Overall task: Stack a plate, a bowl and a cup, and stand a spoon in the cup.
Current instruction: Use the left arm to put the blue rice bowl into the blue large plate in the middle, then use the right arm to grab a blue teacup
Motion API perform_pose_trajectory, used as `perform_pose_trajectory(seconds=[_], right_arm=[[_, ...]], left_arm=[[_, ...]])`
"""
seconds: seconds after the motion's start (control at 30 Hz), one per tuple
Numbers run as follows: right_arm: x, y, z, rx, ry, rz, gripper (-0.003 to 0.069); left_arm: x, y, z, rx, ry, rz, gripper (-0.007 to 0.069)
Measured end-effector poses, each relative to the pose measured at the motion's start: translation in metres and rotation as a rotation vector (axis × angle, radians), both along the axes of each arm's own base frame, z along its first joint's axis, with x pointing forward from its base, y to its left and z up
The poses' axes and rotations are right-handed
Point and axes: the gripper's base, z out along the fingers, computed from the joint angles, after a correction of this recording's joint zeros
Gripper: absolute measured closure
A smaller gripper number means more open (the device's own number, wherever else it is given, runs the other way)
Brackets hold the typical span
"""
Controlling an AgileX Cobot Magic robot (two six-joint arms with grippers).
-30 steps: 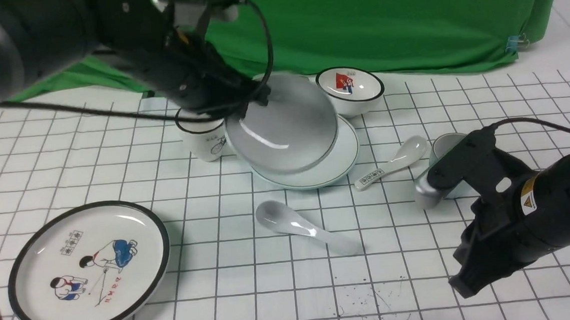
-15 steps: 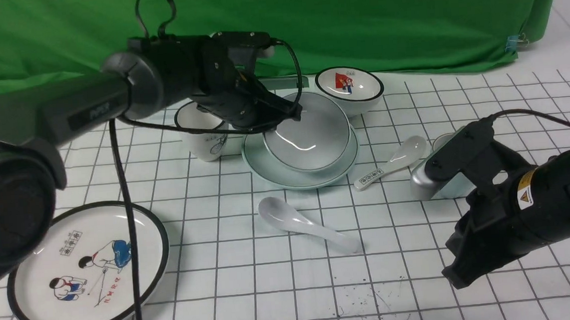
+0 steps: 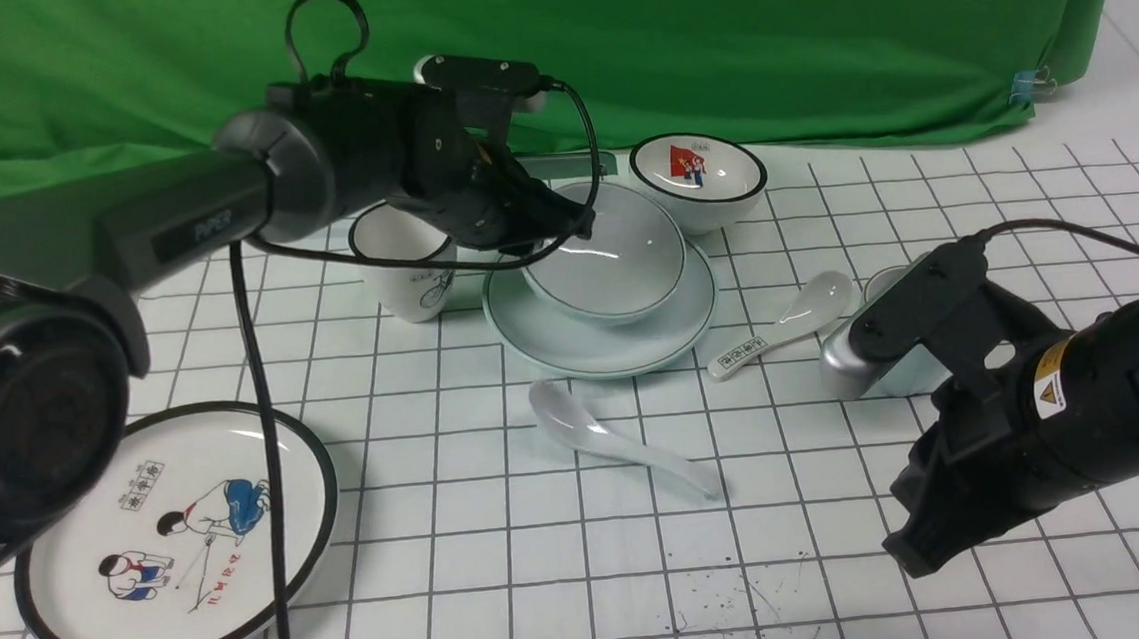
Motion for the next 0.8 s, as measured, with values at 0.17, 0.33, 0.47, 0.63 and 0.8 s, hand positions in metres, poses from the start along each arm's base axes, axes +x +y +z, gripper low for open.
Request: perform_pose_trajectory(seconds=[0.17,0.33,0.47,0.63,0.8], right_arm=[[-0.001,0.0,0.0,0.0,0.012,-0.002,0.0638],[-0.002,-0.002,0.0,-0.024,0.037,0.003,0.0638],[0.008,-0.008,0.017,-0.024,0.027,-0.035,0.0638],[0.043,-0.034,0.044,0.022,-0.043,-0.193,0.0636],[0.096,-0.056,0.045,0.037,-0.043,-0.343,0.0548]], left_arm=[[-0.001,0.001,-0.001,0.015,0.021,-0.004,0.0334],[-0.008,0.002,0.01,0.032,0.068,-0.014,0.0202],[-0.025,0.009,0.063,0.044,0.042,-0.035,0.018],[-0.068,0.022,0.159,-0.001,-0.095,-0.054,0.027],[-0.144,0.037,0.219,-0.119,-0.17,-0.146,0.0418]])
